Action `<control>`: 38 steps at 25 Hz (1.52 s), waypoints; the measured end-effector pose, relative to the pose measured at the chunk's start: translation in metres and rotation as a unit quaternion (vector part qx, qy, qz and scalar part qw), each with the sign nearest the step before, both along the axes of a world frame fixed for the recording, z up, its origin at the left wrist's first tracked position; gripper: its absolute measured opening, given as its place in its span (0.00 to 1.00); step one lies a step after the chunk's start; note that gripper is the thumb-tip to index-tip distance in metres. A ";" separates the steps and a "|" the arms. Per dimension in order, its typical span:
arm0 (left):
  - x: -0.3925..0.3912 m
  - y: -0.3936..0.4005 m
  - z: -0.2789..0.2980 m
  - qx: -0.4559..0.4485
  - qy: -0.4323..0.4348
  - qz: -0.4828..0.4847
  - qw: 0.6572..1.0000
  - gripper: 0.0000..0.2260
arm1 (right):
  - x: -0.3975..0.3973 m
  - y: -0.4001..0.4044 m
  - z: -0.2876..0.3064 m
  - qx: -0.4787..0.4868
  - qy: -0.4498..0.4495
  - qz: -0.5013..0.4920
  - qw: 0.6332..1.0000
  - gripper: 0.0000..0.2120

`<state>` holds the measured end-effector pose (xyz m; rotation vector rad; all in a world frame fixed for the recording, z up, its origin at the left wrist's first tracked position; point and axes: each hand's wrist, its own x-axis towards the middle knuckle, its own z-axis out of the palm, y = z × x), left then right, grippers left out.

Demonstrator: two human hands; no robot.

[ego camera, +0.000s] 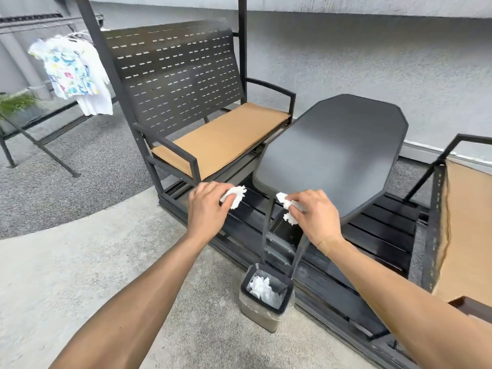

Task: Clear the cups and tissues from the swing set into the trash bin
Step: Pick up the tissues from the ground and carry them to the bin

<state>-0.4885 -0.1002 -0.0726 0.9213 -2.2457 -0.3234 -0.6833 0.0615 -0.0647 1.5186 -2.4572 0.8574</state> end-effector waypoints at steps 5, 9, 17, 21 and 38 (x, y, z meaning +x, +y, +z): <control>-0.045 -0.025 -0.022 0.027 -0.025 -0.028 0.999 0.12 | -0.037 -0.034 -0.022 0.009 -0.023 -0.016 1.000 0.08; -0.084 -0.053 -0.041 0.048 -0.056 -0.053 0.996 0.11 | -0.067 -0.063 -0.045 0.036 -0.060 -0.026 0.997 0.09; -0.137 -0.081 -0.094 0.122 -0.143 -0.095 0.978 0.11 | -0.091 -0.099 -0.097 0.125 -0.112 0.017 0.986 0.09; -0.149 -0.095 -0.121 0.141 -0.177 -0.109 0.968 0.11 | -0.090 -0.104 -0.128 0.159 -0.136 0.001 0.978 0.10; -0.164 -0.129 -0.334 0.199 -0.398 -0.261 0.857 0.13 | -0.066 -0.073 -0.336 0.277 -0.258 -0.255 0.890 0.10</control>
